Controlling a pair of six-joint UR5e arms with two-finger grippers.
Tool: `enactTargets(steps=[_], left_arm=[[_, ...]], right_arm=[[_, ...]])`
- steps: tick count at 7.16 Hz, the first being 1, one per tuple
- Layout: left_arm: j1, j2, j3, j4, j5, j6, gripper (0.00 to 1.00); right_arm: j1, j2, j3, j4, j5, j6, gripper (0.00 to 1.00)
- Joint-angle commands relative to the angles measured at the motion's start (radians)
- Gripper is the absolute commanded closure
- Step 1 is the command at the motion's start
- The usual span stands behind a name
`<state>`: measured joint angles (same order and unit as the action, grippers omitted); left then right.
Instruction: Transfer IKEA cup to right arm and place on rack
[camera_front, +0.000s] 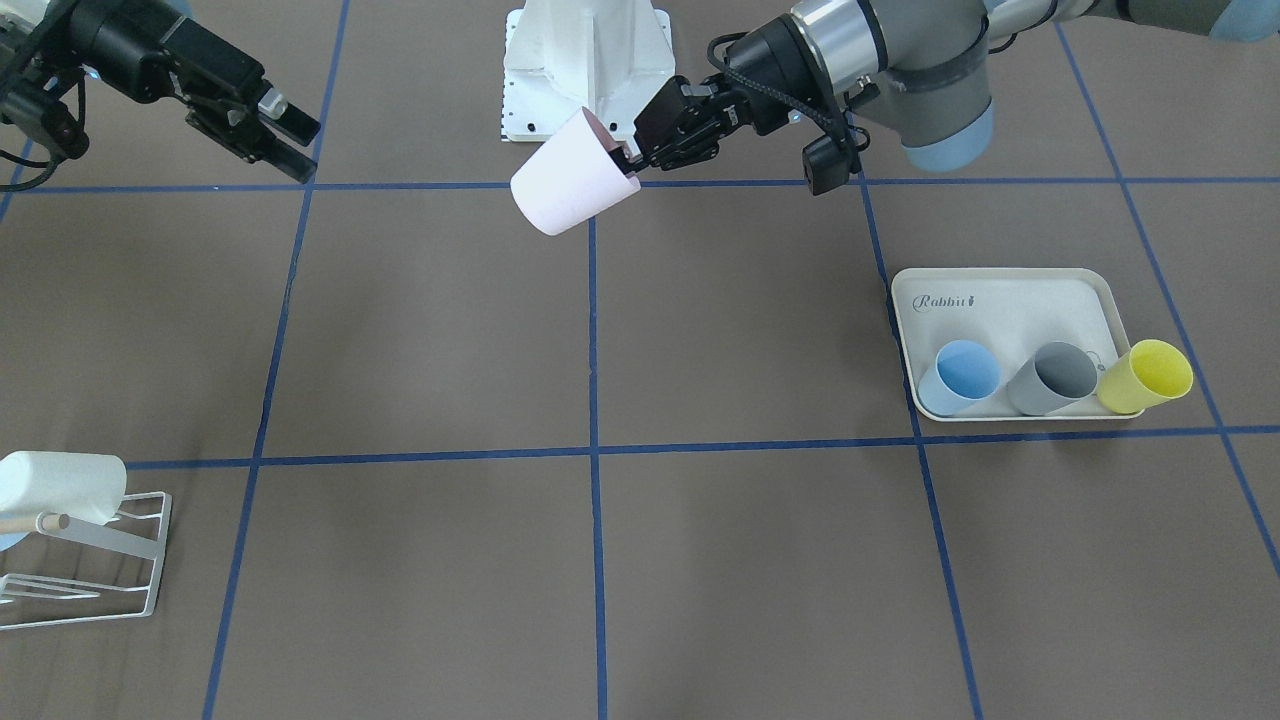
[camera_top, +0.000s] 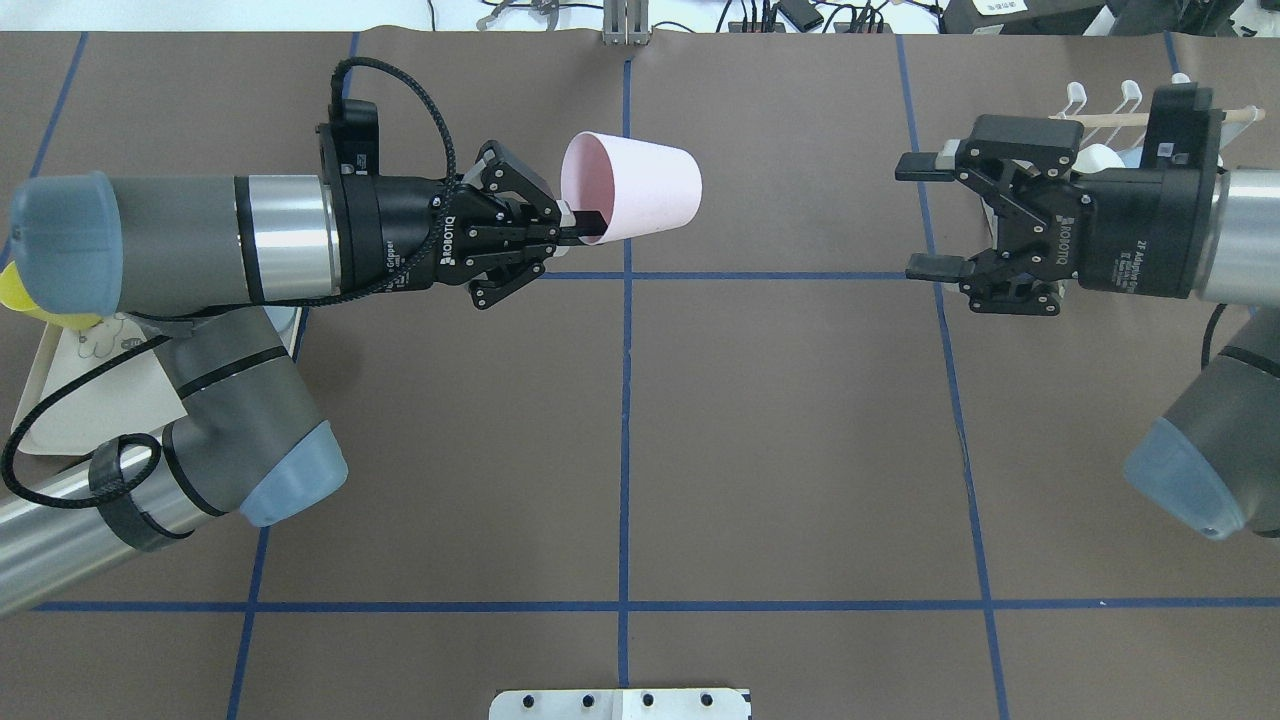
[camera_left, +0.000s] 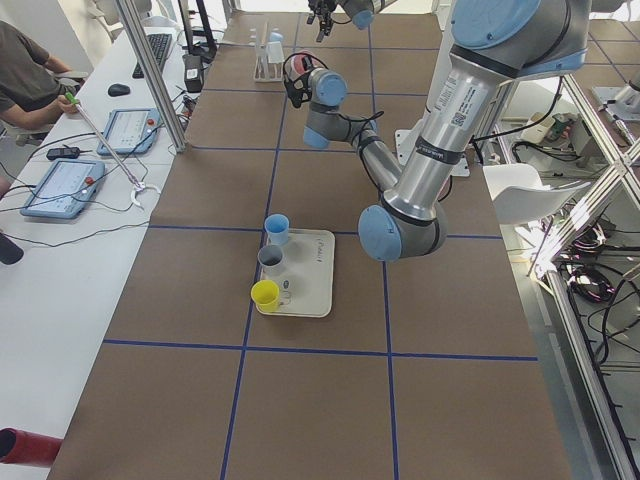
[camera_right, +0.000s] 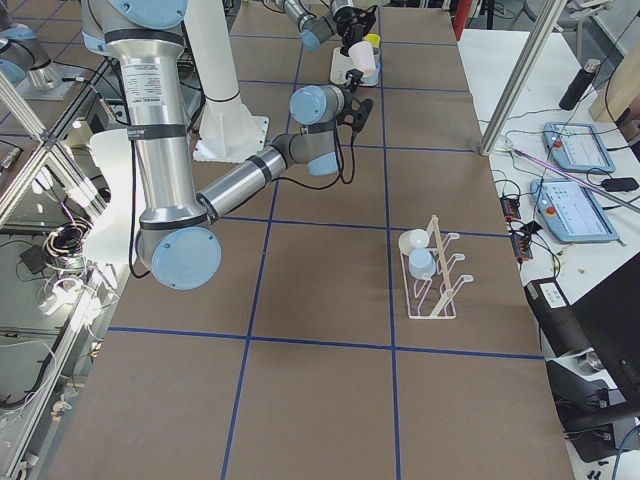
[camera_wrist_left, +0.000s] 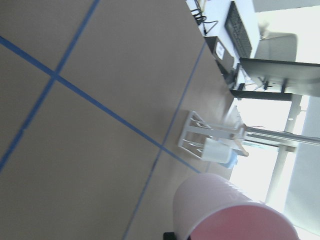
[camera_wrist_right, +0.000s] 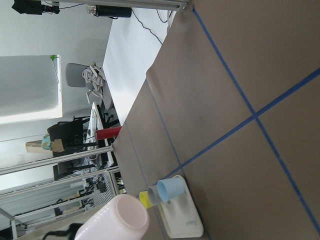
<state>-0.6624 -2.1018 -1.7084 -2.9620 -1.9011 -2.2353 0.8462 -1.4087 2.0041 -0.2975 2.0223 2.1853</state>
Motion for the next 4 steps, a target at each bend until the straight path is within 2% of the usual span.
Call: enactTargets(steps=[1,3,4], left_arm=[[0.018,-0.004,0.044,-0.220,0.005,-0.079,1.00],[0.044,-0.012,0.046,-0.342,0.057,-0.190,1.00],[0.082,-0.012,0.046,-0.379,0.117,-0.195,1.00]], right_arm=[[-0.048,0.101,0.005,0.011,-0.008,0.092,0.00],[-0.053,0.169,0.012,0.011,-0.016,0.224,0.00],[-0.056,0.190,0.018,0.011,-0.042,0.273,0.00]])
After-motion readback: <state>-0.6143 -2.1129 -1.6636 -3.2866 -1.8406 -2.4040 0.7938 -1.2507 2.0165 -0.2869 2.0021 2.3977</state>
